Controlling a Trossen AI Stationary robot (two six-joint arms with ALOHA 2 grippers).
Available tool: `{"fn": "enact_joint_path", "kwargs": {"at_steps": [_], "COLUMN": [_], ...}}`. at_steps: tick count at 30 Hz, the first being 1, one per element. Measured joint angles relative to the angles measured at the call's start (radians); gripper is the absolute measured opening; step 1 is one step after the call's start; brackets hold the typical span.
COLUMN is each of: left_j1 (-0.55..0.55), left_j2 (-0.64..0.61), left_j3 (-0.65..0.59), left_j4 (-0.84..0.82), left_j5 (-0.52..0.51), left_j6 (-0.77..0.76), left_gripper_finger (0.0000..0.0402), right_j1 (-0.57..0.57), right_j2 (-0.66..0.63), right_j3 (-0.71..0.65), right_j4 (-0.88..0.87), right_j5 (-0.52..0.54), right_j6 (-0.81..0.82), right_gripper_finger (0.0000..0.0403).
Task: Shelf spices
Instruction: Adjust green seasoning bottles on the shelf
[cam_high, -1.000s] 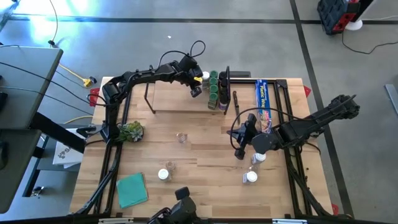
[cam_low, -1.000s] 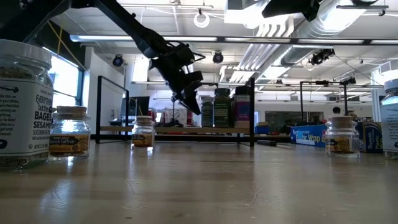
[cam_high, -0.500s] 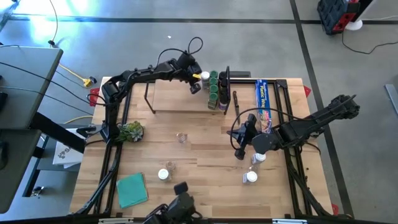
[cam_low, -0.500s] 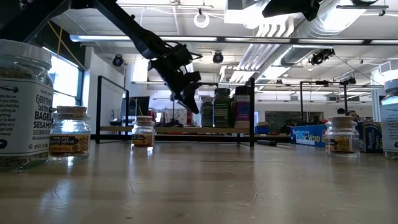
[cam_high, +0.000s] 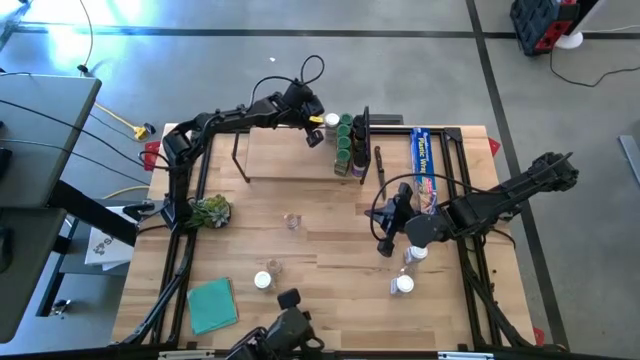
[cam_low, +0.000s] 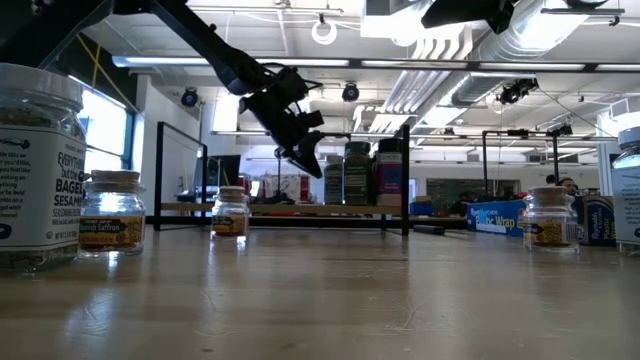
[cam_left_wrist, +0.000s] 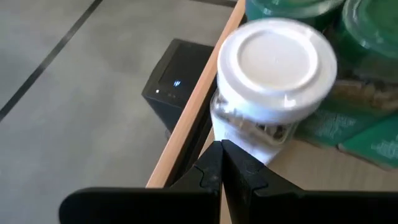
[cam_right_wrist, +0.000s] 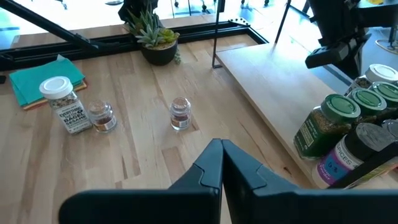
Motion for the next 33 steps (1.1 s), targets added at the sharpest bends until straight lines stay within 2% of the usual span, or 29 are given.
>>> {"fn": "enact_joint_path", "kwargs": {"at_steps": [8, 12, 15, 20, 23, 26, 29, 33], "left_j1": [0.0, -0.011, -0.02, -0.036, -0.053, -0.07, -0.091, -0.111], "left_j2": [-0.11, -0.212, -0.332, -0.563, -0.683, -0.78, -0.851, -0.909], "left_j3": [0.0, -0.022, -0.142, -0.435, -0.577, -0.675, -0.744, -0.783], "left_j4": [-0.177, -0.241, -0.185, -0.026, 0.042, 0.114, 0.163, 0.167], "left_j5": [-0.031, -0.019, -0.015, -0.018, -0.035, -0.039, -0.032, -0.032], "left_j6": [0.046, 0.054, 0.049, -0.037, -0.093, -0.163, -0.204, -0.202], "left_gripper_finger": [0.0, 0.0, 0.0, 0.0, 0.0, 0.0, 0.0, 0.0], "right_j1": [-0.009, -0.088, -0.186, -0.37, -0.464, -0.544, -0.622, -0.714], "right_j2": [0.0, -0.001, -0.001, 0.031, 0.099, 0.211, 0.348, 0.511], "right_j3": [0.0, 0.0, 0.027, 0.132, 0.234, 0.378, 0.53, 0.683], "right_j4": [0.0, 0.0, -0.001, 0.0, -0.01, -0.12, -0.279, -0.371], "right_j5": [0.014, 0.023, -0.059, -0.227, -0.379, -0.471, -0.513, -0.526], "right_j6": [0.011, 0.051, 0.011, -0.09, -0.175, -0.241, -0.308, -0.375], "right_gripper_finger": [0.0, 0.0, 0.0, 0.0, 0.0, 0.0, 0.0, 0.0]}}
